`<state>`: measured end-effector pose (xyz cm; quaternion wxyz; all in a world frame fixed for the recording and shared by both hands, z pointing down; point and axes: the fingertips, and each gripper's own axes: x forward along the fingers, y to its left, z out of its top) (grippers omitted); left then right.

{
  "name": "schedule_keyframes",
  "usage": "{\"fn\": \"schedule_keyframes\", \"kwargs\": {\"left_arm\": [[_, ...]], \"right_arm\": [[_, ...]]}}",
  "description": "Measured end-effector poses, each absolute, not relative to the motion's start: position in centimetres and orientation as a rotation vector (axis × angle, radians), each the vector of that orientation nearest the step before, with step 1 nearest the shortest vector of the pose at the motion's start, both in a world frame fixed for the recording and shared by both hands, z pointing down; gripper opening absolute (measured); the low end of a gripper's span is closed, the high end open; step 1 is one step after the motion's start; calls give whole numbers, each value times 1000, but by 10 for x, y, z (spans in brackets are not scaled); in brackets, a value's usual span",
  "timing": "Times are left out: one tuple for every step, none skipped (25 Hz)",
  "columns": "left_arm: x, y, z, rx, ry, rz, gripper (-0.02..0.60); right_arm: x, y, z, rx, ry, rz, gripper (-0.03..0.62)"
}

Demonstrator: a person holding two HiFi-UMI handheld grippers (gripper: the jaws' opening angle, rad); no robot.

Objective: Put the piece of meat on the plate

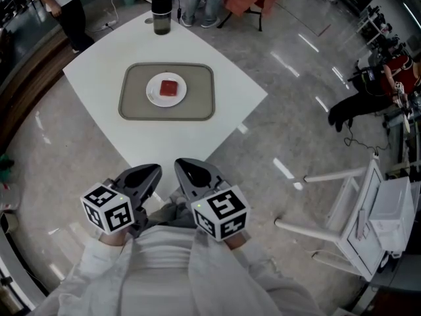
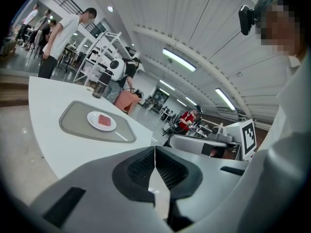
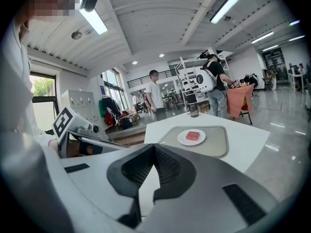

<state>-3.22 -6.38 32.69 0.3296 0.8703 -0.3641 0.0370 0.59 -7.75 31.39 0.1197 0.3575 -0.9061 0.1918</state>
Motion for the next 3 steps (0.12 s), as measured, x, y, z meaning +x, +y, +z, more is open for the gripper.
{"fn": "schedule_keyframes", "kwargs": {"left_arm": [[-33, -63, 327, 2275, -953, 96, 14], [-33, -63, 327, 2271, -954, 96, 14], [-34, -63, 326, 2266, -955, 95, 14]], "right_arm": [[6, -77, 314, 1042, -2647, 558, 14], [5, -76, 313, 1039, -2645, 554, 14], [5, -75, 313, 1037, -2643, 550, 14]]}}
